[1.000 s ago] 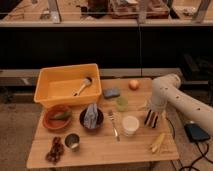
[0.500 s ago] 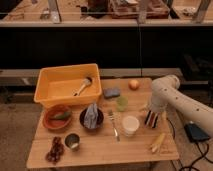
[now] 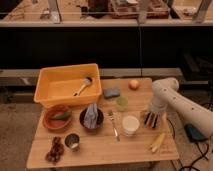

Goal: Place eraser in table surface

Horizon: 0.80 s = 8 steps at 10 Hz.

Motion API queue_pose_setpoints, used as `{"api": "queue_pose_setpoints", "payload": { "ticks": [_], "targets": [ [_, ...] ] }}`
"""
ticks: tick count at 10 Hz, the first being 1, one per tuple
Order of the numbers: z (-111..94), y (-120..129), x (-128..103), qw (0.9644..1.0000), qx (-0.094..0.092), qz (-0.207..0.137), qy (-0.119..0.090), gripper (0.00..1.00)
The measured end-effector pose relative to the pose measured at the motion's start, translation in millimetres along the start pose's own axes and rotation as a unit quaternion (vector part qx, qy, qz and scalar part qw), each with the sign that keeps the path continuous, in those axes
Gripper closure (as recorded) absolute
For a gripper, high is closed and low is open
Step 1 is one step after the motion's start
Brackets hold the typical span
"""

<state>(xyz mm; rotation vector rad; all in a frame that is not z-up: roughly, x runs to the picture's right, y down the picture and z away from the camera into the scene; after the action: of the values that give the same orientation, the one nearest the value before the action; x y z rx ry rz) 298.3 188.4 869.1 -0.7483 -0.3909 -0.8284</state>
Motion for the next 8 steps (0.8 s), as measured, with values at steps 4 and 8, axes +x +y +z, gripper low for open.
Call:
{"api": "queue_pose_setpoints", "payload": {
  "ticks": [4, 8],
  "targets": [
    [12.8, 1.8, 4.8, 0.9999, -0.008, -0.001, -0.014, 0.2],
    [8.9, -1.2, 4.5, 0.9999, -0.009, -0.003, -0.014, 0.2]
  ]
}}
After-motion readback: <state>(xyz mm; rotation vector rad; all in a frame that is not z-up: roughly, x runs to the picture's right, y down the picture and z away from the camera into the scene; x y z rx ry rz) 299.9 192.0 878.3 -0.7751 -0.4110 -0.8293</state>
